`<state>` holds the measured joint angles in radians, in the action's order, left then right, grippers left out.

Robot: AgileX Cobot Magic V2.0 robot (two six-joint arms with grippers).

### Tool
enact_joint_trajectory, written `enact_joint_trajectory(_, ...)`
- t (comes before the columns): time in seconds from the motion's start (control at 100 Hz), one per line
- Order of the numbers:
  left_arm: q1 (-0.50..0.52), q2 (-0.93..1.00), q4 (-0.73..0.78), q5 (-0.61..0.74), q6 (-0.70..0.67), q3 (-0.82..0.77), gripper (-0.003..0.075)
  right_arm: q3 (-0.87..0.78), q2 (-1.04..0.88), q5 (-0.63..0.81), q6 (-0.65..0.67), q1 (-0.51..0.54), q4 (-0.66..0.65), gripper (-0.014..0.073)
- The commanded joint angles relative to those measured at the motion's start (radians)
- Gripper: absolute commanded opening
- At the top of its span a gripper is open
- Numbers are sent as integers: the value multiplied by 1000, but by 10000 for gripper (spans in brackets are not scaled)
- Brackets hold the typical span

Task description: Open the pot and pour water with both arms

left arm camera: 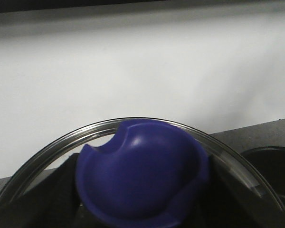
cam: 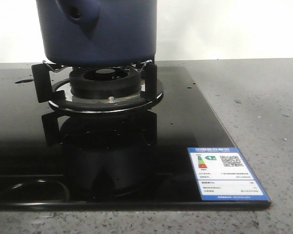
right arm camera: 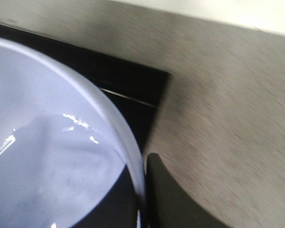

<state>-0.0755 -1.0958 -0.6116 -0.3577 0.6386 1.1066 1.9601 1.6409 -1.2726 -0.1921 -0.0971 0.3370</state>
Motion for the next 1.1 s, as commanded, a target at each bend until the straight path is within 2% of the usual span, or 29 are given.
enact_joint_trajectory(0.0, 7, 14, -22, 93, -1, 42, 362, 92, 4, 57, 5, -34, 72, -41)
enact_joint_trajectory(0.2, 25, 10, -22, 104, -1, 42, 362, 159, 73, 209, 5, -109, 166, -41)
enact_joint_trajectory(0.61, 133, 10, -32, 78, -1, 42, 362, 132, 143, 513, -118, -246, 161, -41)
enact_joint_trajectory(0.74, 140, 10, -25, 78, -1, 42, 362, 31, 121, 677, -193, -281, 161, -41)
enact_joint_trajectory(0.93, 140, 10, -22, 81, -1, 42, 362, -209, 42, 1030, -320, -354, 161, -41)
enact_joint_trajectory(1.09, 140, 10, -22, 81, -1, 42, 361, -378, 4, 1313, -331, -393, 143, -42)
